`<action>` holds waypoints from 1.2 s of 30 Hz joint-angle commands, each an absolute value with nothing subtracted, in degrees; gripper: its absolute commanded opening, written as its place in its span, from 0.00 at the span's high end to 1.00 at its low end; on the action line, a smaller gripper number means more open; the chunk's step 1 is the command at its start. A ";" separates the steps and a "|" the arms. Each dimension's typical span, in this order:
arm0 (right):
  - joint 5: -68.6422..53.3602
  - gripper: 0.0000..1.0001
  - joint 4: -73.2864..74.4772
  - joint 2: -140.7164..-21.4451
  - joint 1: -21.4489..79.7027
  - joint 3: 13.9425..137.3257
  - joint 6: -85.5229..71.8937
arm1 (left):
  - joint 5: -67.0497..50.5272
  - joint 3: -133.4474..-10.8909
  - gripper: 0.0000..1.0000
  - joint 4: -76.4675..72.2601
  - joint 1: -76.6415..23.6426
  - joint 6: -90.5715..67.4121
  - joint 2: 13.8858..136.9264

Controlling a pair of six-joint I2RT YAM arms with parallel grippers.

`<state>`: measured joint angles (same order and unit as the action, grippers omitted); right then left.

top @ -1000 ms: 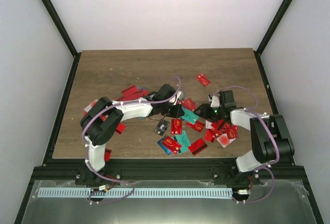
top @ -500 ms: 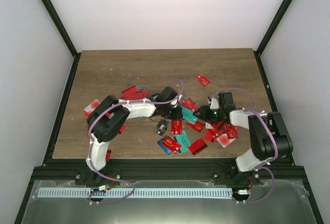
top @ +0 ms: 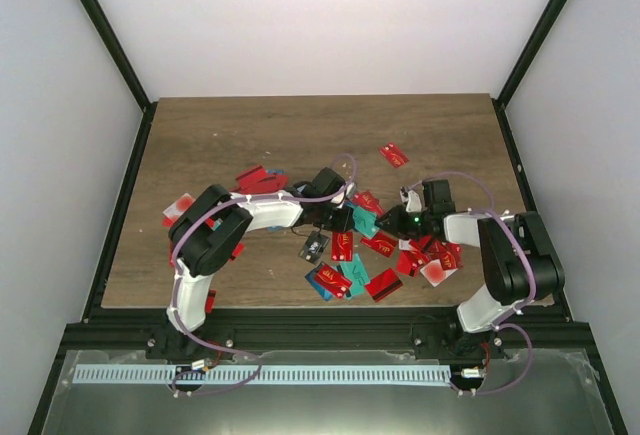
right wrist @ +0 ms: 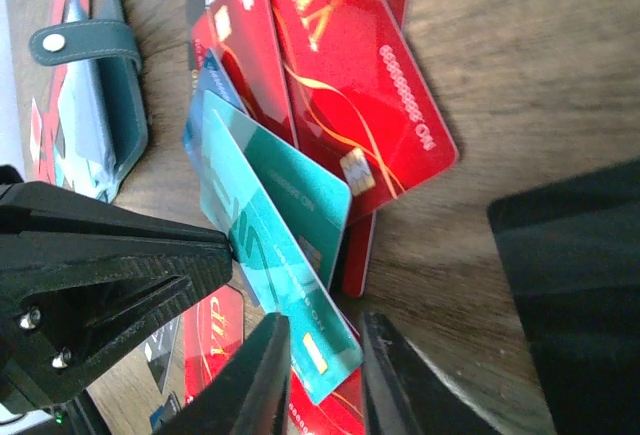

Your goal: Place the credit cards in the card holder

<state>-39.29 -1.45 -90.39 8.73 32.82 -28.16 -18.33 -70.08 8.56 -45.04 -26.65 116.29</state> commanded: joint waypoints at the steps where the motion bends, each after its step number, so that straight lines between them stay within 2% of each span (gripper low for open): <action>1: -40.80 0.81 -4.71 -91.08 7.95 32.55 -28.61 | -17.53 -69.40 0.93 9.10 -45.31 -25.58 118.43; 8: -42.14 0.99 -6.68 -92.37 7.82 32.46 -28.84 | -18.06 -69.03 0.93 8.64 -45.31 -25.47 118.53; 13: -43.32 0.99 -7.07 -91.18 7.82 32.05 -28.75 | -18.13 -68.06 0.93 8.07 -45.35 -25.85 116.11; 18: -44.30 0.99 -6.47 -86.88 7.82 31.78 -30.39 | -16.06 -65.63 0.89 7.25 -45.26 -27.56 108.71; 22: -47.16 0.99 -7.21 -83.49 7.82 31.68 -33.61 | -14.50 -63.25 0.78 6.67 -45.11 -29.62 102.17; 26: -49.95 0.99 -9.15 -80.52 7.82 31.46 -38.23 | -14.21 -60.54 0.72 4.86 -44.77 -33.00 96.58; 36: -54.64 0.99 -26.64 -71.65 8.73 26.63 -58.43 | -16.27 -47.85 0.53 -10.51 -41.79 -47.13 82.93</action>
